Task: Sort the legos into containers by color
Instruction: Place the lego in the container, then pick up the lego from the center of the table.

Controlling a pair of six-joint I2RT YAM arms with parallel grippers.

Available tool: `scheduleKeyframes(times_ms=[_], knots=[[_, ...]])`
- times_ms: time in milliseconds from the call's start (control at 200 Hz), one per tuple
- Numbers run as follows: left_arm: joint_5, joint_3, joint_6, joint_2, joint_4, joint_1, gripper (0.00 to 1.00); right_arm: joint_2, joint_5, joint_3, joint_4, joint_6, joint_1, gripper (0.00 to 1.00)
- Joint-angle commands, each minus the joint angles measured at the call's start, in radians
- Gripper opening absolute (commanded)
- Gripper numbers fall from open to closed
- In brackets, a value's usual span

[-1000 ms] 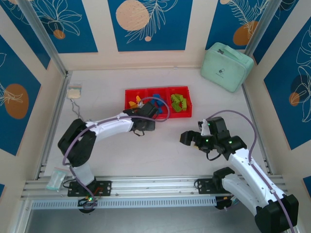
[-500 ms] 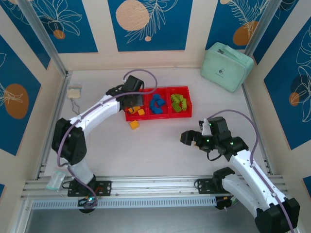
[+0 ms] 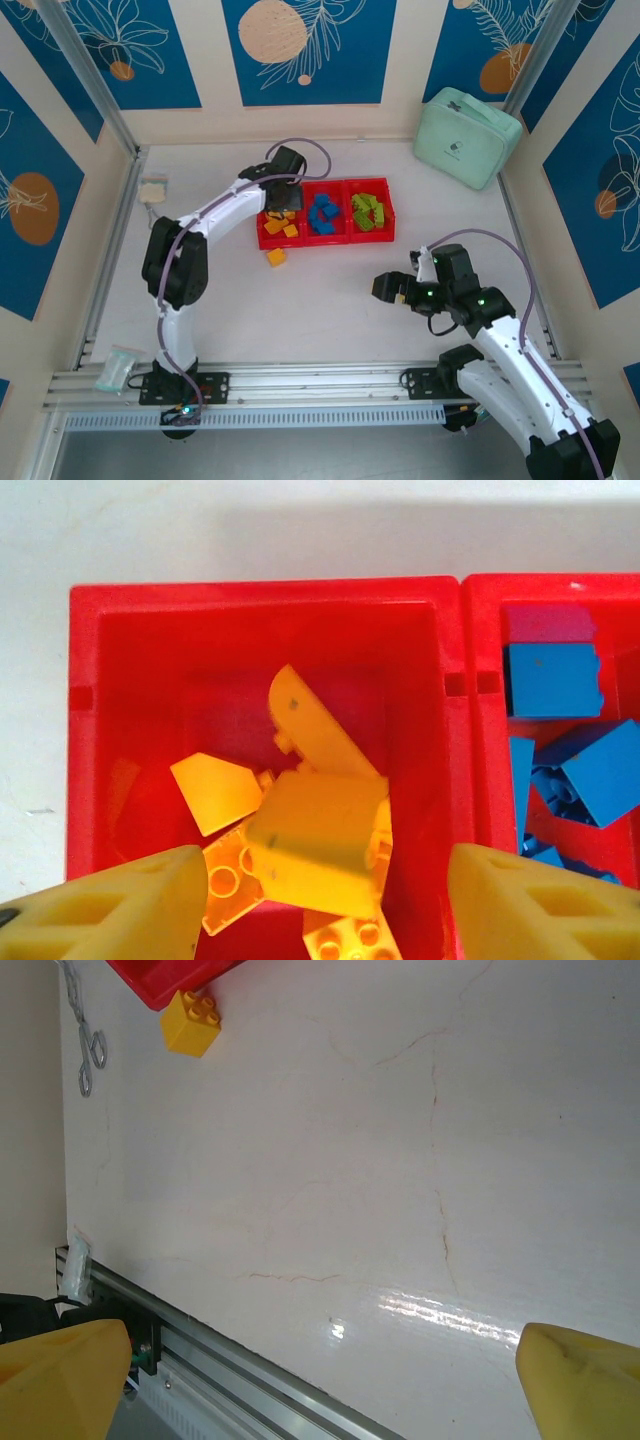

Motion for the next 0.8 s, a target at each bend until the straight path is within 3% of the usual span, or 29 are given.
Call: scheduleKeyframes(times_ms=[0,315,475,625,795], knots=[[-0.021,-0.037,0.002,-0.063,-0.010,0.010,0.74,-0.017,-0.029,-0.007,-0.026,0.017,0.009,0.99],[0.049,-0.523,-0.064,-0.416,0.180,-0.014,0.89,0.041,-0.047,-0.010,0.039,0.038,0.028,0.99],[0.066,-0.729,-0.121,-0.538,0.246,-0.052,0.91,0.105,-0.040,0.006,0.075,0.038,0.052,0.99],[0.078,-0.842,-0.126,-0.577,0.353,-0.104,0.94,0.155,-0.018,0.026,0.098,0.039,0.091,0.99],[0.101,-0.809,-0.137,-0.470,0.361,-0.117,0.97,0.192,0.007,0.043,0.114,0.049,0.148,0.99]])
